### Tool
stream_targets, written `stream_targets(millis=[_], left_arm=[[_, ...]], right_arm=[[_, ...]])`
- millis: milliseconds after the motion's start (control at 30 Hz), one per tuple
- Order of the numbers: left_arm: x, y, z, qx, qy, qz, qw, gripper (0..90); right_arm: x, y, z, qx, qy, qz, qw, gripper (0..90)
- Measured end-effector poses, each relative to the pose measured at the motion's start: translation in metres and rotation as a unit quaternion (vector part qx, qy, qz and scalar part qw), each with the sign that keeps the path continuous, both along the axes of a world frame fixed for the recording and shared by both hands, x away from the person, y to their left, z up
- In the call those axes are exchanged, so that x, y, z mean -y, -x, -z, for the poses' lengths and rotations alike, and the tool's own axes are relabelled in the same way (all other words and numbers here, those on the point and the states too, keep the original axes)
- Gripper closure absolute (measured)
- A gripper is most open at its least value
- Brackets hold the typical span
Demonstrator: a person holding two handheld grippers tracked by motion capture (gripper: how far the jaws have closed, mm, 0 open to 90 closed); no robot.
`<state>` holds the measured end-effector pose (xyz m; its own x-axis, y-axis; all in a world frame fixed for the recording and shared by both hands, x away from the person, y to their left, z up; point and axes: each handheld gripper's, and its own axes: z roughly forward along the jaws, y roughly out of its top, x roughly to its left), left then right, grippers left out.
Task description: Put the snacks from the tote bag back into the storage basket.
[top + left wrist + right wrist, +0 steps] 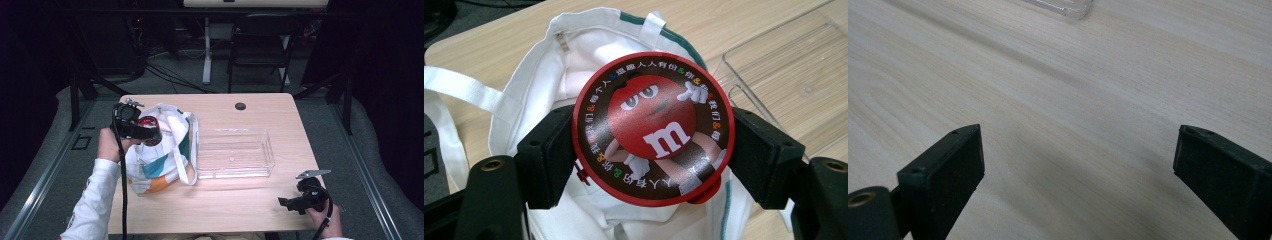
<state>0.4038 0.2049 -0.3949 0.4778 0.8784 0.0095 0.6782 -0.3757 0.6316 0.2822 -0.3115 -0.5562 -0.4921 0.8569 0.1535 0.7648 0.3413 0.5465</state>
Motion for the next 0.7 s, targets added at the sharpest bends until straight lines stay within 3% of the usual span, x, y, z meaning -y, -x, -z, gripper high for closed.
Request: stream_targets(millis=[700], left_arm=[[0.026, 0.001, -0.015, 0.012, -0.008, 0.035, 0.9993, 25.9]], right_arm=[[0.001, 0.001, 0.0, -0.001, -0.001, 0.0, 1.0, 5.6]])
